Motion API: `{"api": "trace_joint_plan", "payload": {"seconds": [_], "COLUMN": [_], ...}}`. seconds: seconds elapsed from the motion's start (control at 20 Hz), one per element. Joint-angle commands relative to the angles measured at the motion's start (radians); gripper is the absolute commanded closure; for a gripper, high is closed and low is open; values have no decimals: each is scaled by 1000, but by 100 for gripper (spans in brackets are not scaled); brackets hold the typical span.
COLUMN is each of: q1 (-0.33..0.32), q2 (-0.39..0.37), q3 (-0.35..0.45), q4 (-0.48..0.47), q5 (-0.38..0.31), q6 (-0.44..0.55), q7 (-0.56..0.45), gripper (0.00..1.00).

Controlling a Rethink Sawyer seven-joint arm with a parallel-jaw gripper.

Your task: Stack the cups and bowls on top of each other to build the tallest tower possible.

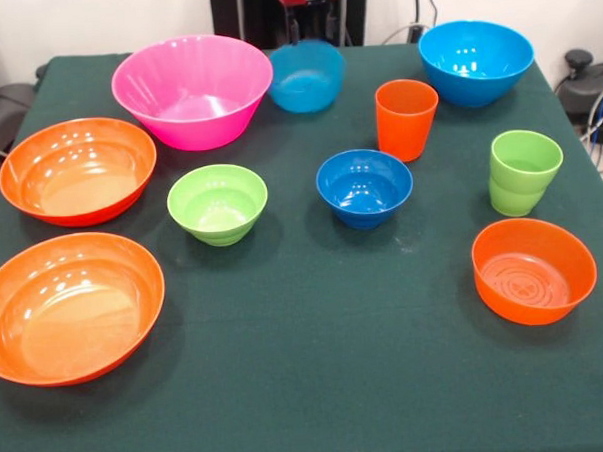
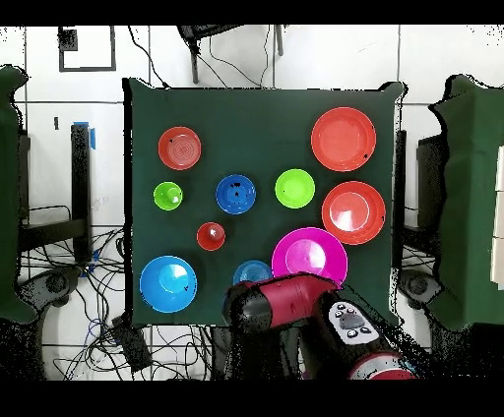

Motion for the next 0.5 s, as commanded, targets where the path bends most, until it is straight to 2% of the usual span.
{"api": "trace_joint_plan", "payload": {"seconds": [0.05,0.3,0.5], "q1": [34,58,86], "q2": [-115,-196,-199], "q3": [73,91,101], "q4": [28,55,39], "q5": [112,196,237], "q6": [94,152,170], "q7": [100,92,83], "gripper": [0,0,0]}}
